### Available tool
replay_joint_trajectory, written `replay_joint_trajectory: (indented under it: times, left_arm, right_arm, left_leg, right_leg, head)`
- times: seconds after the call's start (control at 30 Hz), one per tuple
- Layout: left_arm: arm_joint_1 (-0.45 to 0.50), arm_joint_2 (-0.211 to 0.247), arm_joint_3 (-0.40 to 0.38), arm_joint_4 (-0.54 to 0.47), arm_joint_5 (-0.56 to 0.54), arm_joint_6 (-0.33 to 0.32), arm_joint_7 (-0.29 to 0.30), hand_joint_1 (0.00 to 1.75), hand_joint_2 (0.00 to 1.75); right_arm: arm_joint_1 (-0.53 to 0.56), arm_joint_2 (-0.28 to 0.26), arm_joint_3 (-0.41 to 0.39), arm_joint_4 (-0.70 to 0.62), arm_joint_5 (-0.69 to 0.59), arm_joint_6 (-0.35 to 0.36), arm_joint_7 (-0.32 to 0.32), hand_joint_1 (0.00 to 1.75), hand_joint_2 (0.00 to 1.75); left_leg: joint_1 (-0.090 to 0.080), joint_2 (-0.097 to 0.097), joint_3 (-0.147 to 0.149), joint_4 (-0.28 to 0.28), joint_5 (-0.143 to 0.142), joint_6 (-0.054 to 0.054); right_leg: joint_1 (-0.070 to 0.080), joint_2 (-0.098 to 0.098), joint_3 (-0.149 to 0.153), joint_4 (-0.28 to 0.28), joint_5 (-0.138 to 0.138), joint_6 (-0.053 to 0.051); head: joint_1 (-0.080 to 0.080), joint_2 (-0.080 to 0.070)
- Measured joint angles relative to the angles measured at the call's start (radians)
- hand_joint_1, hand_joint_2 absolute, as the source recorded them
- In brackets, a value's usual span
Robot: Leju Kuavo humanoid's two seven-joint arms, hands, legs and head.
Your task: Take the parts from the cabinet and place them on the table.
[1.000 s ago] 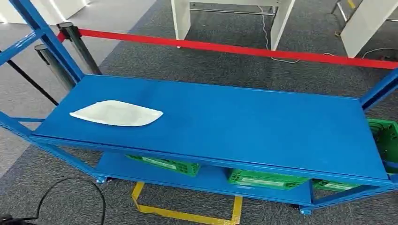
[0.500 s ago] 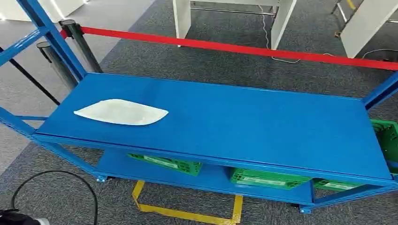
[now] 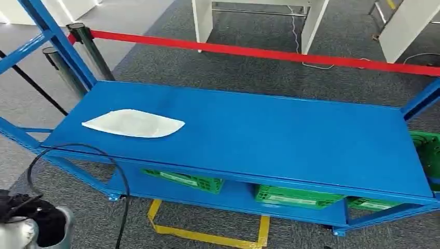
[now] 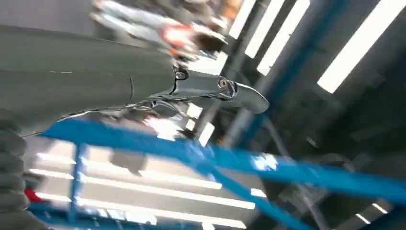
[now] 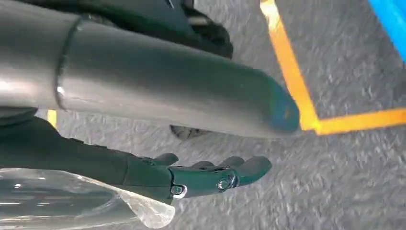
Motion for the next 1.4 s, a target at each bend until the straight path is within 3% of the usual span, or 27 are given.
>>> replay_joint_trajectory:
  times: [0.07, 0.17, 0.2, 0.23, 0.27, 0.33, 0.37, 0.4, 0.5, 0.57, 0.6, 0.67, 0.7, 0.73, 0.8, 0.83, 0.87, 0.9, 1.0, 1.07, 1.13, 1.2, 1.23, 1.27, 1.33, 1.37, 1.4]
  left_arm:
    - [-0.031, 0.014, -0.046, 0.018, -0.142, 0.001, 0.000, 0.00, 1.75]
    - [-0.066, 0.042, -0.103, 0.069, -0.228, 0.003, 0.000, 0.00, 1.75]
    - [-0.069, 0.048, -0.115, 0.083, -0.241, 0.003, 0.004, 0.00, 1.75]
    - [-0.078, 0.055, -0.125, 0.097, -0.267, 0.003, 0.015, 0.00, 1.75]
    - [-0.095, 0.065, -0.140, 0.116, -0.301, 0.002, 0.032, 0.00, 1.75]
    - [-0.131, 0.087, -0.170, 0.150, -0.355, -0.005, 0.073, 0.00, 1.75]
    - [-0.147, 0.098, -0.189, 0.170, -0.372, -0.022, 0.104, 0.00, 1.75]
    - [-0.163, 0.106, -0.203, 0.189, -0.384, -0.037, 0.129, 0.00, 1.75]
    - [-0.199, 0.124, -0.228, 0.238, -0.410, -0.055, 0.172, 0.00, 1.75]
    - [-0.215, 0.130, -0.241, 0.256, -0.413, -0.056, 0.174, 0.00, 1.75]
    - [-0.223, 0.132, -0.247, 0.264, -0.414, -0.058, 0.175, 0.00, 1.75]
    - [-0.226, 0.137, -0.254, 0.280, -0.414, -0.058, 0.178, 0.00, 1.75]
    - [-0.226, 0.139, -0.256, 0.287, -0.414, -0.058, 0.179, 0.00, 1.75]
    - [-0.227, 0.141, -0.259, 0.293, -0.414, -0.058, 0.180, 0.00, 1.75]
    - [-0.229, 0.144, -0.262, 0.301, -0.417, -0.059, 0.182, 0.00, 1.75]
    - [-0.232, 0.145, -0.263, 0.305, -0.423, -0.067, 0.193, 0.00, 1.75]
    - [-0.238, 0.147, -0.266, 0.312, -0.433, -0.086, 0.212, 0.00, 1.75]
    - [-0.246, 0.150, -0.270, 0.321, -0.443, -0.104, 0.231, 0.00, 1.75]
    - [-0.278, 0.161, -0.286, 0.374, -0.473, -0.162, 0.270, 0.00, 1.75]
    - [-0.304, 0.169, -0.301, 0.414, -0.490, -0.190, 0.281, 0.00, 1.75]
    - [-0.340, 0.179, -0.315, 0.453, -0.518, -0.220, 0.295, 0.00, 1.75]
    - [-0.367, 0.191, -0.335, 0.509, -0.560, -0.252, 0.317, 0.00, 1.75]
    - [-0.382, 0.197, -0.346, 0.536, -0.585, -0.260, 0.326, 0.00, 1.75]
    - [-0.403, 0.203, -0.361, 0.567, -0.624, -0.260, 0.337, 0.00, 1.75]
    - [-0.463, 0.212, -0.387, 0.645, -0.702, -0.265, 0.359, 0.00, 1.75]
    - [-0.496, 0.214, -0.398, 0.685, -0.708, -0.276, 0.363, 0.00, 0.00]
    - [-0.527, 0.220, -0.406, 0.725, -0.711, -0.288, 0.363, 0.00, 0.00]
  right_arm:
    - [0.000, 0.002, -0.009, 0.001, -0.009, 0.050, 0.004, 0.00, 0.00]
    - [-0.002, 0.002, -0.023, 0.005, -0.021, 0.150, 0.026, 0.00, 0.00]
    - [-0.001, 0.003, -0.026, 0.006, -0.024, 0.160, 0.030, 0.00, 0.00]
    - [0.000, 0.003, -0.029, 0.008, -0.026, 0.179, 0.039, 0.00, 0.00]
    - [0.002, 0.004, -0.031, 0.010, -0.030, 0.192, 0.051, 0.00, 0.00]
    - [0.002, 0.010, -0.038, 0.012, -0.035, 0.211, 0.072, 0.00, 0.00]
    - [0.001, 0.016, -0.040, 0.014, -0.035, 0.229, 0.089, 0.00, 0.00]
    - [-0.001, 0.019, -0.040, 0.015, -0.033, 0.251, 0.103, 0.00, 0.00]
    - [0.001, 0.030, -0.040, 0.020, -0.030, 0.289, 0.116, 0.00, 0.00]
    - [0.001, 0.031, -0.040, 0.021, -0.030, 0.291, 0.118, 0.00, 0.00]
    - [0.001, 0.031, -0.041, 0.021, -0.029, 0.293, 0.118, 0.00, 0.00]
    - [0.001, 0.031, -0.041, 0.022, -0.030, 0.294, 0.118, 0.00, 0.00]
    - [0.002, 0.031, -0.041, 0.023, -0.030, 0.295, 0.118, 0.00, 0.00]
    - [0.003, 0.031, -0.041, 0.023, -0.030, 0.295, 0.118, 0.00, 0.00]
    - [0.002, 0.031, -0.041, 0.023, -0.030, 0.296, 0.118, 0.00, 0.00]
    - [0.004, 0.031, -0.042, 0.023, -0.029, 0.299, 0.118, 0.00, 0.00]
    - [0.004, 0.031, -0.042, 0.023, -0.027, 0.299, 0.116, 0.00, 0.00]
    - [0.003, 0.032, -0.042, 0.023, -0.023, 0.299, 0.113, 0.00, 0.00]
    - [0.006, 0.034, -0.042, 0.023, -0.007, 0.282, 0.105, 0.00, 0.00]
    - [0.008, 0.039, -0.041, 0.024, 0.012, 0.253, 0.106, 0.00, 0.00]
    - [0.009, 0.042, -0.035, 0.024, 0.040, 0.226, 0.118, 0.00, 0.00]
    - [0.011, 0.043, -0.025, 0.027, 0.071, 0.199, 0.135, 0.00, 0.00]
    - [0.013, 0.043, -0.020, 0.028, 0.080, 0.194, 0.143, 0.00, 0.00]
    - [0.015, 0.043, -0.014, 0.028, 0.090, 0.193, 0.150, 0.00, 0.00]
    - [0.015, 0.043, 0.008, 0.028, 0.134, 0.194, 0.167, 0.00, 0.00]
    - [0.014, 0.043, 0.021, 0.028, 0.159, 0.194, 0.173, 0.00, 0.00]
    - [0.013, 0.043, 0.036, 0.028, 0.183, 0.194, 0.185, 0.00, 0.00]
  left_leg:
    - [0.002, 0.000, -0.013, 0.034, -0.033, -0.013]
    - [0.007, 0.000, -0.111, 0.259, -0.140, -0.025]
    - [0.008, 0.000, -0.134, 0.309, -0.150, -0.027]
    - [0.008, 0.000, -0.133, 0.307, -0.134, -0.026]
    - [0.008, 0.000, -0.116, 0.265, -0.099, -0.024]
    - [0.007, 0.000, -0.041, 0.094, -0.002, -0.015]
    - [0.006, 0.000, -0.012, 0.024, 0.013, -0.009]
    - [0.002, 0.000, -0.002, 0.003, 0.006, -0.007]
    - [-0.002, -0.001, -0.010, -0.002, 0.003, 0.004]
    - [0.007, 0.003, 0.000, -0.017, 0.012, 0.018]
    - [0.008, 0.003, -0.002, -0.017, 0.013, 0.024]
    - [0.006, 0.005, -0.003, -0.016, 0.013, 0.026]
    - [0.005, 0.006, -0.004, -0.016, 0.013, 0.026]
    - [0.005, 0.006, -0.004, -0.016, 0.013, 0.026]
    - [0.006, 0.004, -0.002, -0.015, 0.012, 0.025]
    - [0.006, 0.003, -0.001, -0.013, 0.010, 0.023]
    - [0.006, 0.002, -0.001, -0.010, 0.007, 0.018]
    - [-0.003, 0.000, -0.007, -0.004, 0.004, 0.012]
    - [0.001, -0.001, -0.010, -0.004, 0.009, 0.002]
    - [0.003, -0.001, -0.016, 0.012, -0.008, -0.009]
    - [0.006, 0.000, -0.066, 0.129, -0.076, -0.019]
    - [0.007, 0.000, -0.135, 0.282, -0.133, -0.024]
    - [0.007, 0.000, -0.148, 0.309, -0.131, -0.023]
    - [0.007, 0.000, -0.140, 0.288, -0.105, -0.021]
    - [0.007, 0.000, -0.077, 0.143, -0.014, -0.013]
    - [0.007, 0.000, -0.039, 0.058, 0.028, -0.008]
    - [0.001, -0.001, -0.019, 0.024, 0.018, -0.005]
  right_leg:
    - [-0.007, -0.003, 0.003, -0.007, 0.006, -0.012]
    - [-0.007, -0.003, 0.001, -0.007, 0.006, -0.018]
    - [-0.007, -0.002, 0.000, -0.007, 0.006, -0.018]
    - [-0.007, -0.001, 0.001, -0.007, 0.006, -0.018]
    - [-0.007, -0.001, 0.002, -0.006, 0.006, -0.018]
    - [-0.006, -0.001, 0.007, -0.006, 0.005, -0.017]
    - [-0.006, -0.001, 0.005, -0.007, 0.005, -0.016]
    - [0.001, 0.002, -0.002, -0.001, 0.004, -0.011]
    - [-0.002, -0.001, -0.007, -0.008, 0.012, 0.005]
    - [-0.002, 0.000, -0.023, 0.009, -0.008, 0.015]
    - [-0.002, 0.000, -0.047, 0.065, -0.044, 0.018]
    - [-0.003, 0.000, -0.128, 0.235, -0.115, 0.022]
    - [-0.003, 0.000, -0.158, 0.293, -0.131, 0.024]
    - [-0.003, 0.000, -0.168, 0.306, -0.121, 0.026]
    - [-0.004, 0.000, -0.122, 0.202, -0.045, 0.025]
    - [-0.006, -0.001, -0.073, 0.096, 0.007, 0.023]
    - [-0.007, -0.001, -0.038, 0.015, 0.025, 0.021]
    - [-0.004, 0.000, -0.022, -0.002, 0.012, 0.020]
    - [-0.001, 0.004, -0.024, 0.004, 0.014, 0.005]
    - [-0.008, 0.004, -0.022, -0.002, 0.020, -0.009]
    - [-0.008, 0.002, -0.022, -0.002, 0.020, -0.018]
    - [-0.007, 0.002, -0.022, -0.002, 0.019, -0.019]
    - [-0.007, 0.002, -0.021, -0.002, 0.019, -0.019]
    - [-0.007, 0.003, -0.021, -0.001, 0.019, -0.019]
    - [-0.007, 0.004, -0.018, 0.000, 0.019, -0.019]
    - [-0.007, 0.004, -0.017, 0.000, 0.019, -0.018]
    - [-0.002, 0.004, -0.020, 0.000, 0.019, -0.015]
  head:
    - [-0.003, 0.000]
    - [-0.004, 0.000]
    - [-0.005, 0.000]
    - [-0.004, 0.000]
    - [-0.005, 0.000]
    - [-0.004, 0.000]
    - [-0.004, 0.000]
    - [-0.004, 0.000]
    - [-0.003, 0.000]
    - [-0.002, 0.000]
    - [0.004, 0.000]
    - [0.005, 0.000]
    - [0.006, 0.000]
    - [0.005, 0.000]
    - [0.006, 0.000]
    - [0.006, 0.000]
    - [0.006, 0.000]
    - [0.006, 0.000]
    - [0.005, 0.000]
    - [0.005, 0.000]
    - [0.002, 0.000]
    - [0.001, 0.000]
    - [0.001, 0.000]
    - [0.001, 0.000]
    - [0.001, 0.000]
    - [0.001, 0.000]
    - [0.003, 0.000]
